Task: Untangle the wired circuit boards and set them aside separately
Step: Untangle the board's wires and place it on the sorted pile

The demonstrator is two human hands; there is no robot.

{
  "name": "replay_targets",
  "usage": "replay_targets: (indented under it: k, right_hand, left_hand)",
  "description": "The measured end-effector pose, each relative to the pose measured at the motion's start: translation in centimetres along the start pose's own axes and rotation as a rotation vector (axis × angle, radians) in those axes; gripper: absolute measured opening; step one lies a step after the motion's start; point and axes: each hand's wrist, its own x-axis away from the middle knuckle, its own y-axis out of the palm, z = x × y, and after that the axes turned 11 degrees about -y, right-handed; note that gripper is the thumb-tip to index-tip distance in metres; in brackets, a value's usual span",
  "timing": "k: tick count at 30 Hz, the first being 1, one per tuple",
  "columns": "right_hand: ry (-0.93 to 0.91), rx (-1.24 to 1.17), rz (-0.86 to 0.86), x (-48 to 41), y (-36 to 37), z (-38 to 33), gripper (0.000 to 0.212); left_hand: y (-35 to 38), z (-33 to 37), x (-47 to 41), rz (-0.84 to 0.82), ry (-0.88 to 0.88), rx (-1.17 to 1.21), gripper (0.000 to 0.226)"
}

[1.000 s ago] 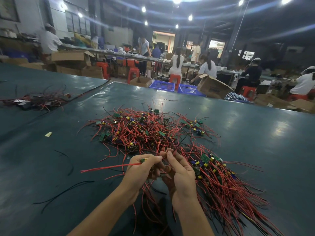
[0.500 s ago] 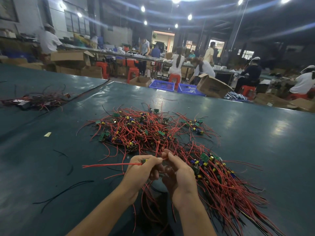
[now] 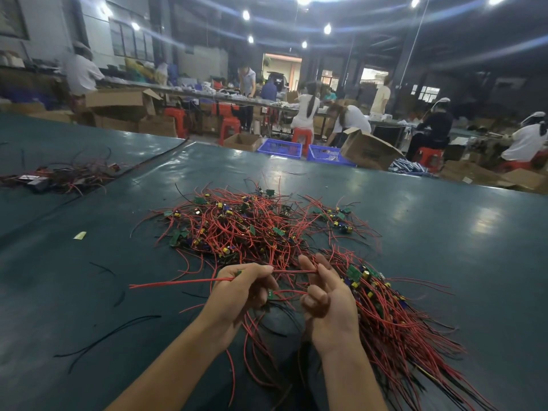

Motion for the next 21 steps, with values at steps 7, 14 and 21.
replay_targets:
  k: [7, 14, 21]
  right_hand:
    - [-0.068, -0.113, -0.030, 0.5, 0.2, -0.1, 0.024]
    - [-0.104, -0.159, -0.030, 1.0, 0.4, 0.0, 0.034]
    - [-0.119, -0.081, -0.038, 1.1, 0.4, -0.3, 0.026]
  left_hand:
    - [0.2, 0.1, 0.0, -0.036, -0.076, 0.103, 0.041]
    - [0.2, 0.0, -0.2, -0.036, -0.103, 0.118, 0.038]
    - [0.1, 0.1, -0.4, -0.019, -0.155, 0.158, 0.040]
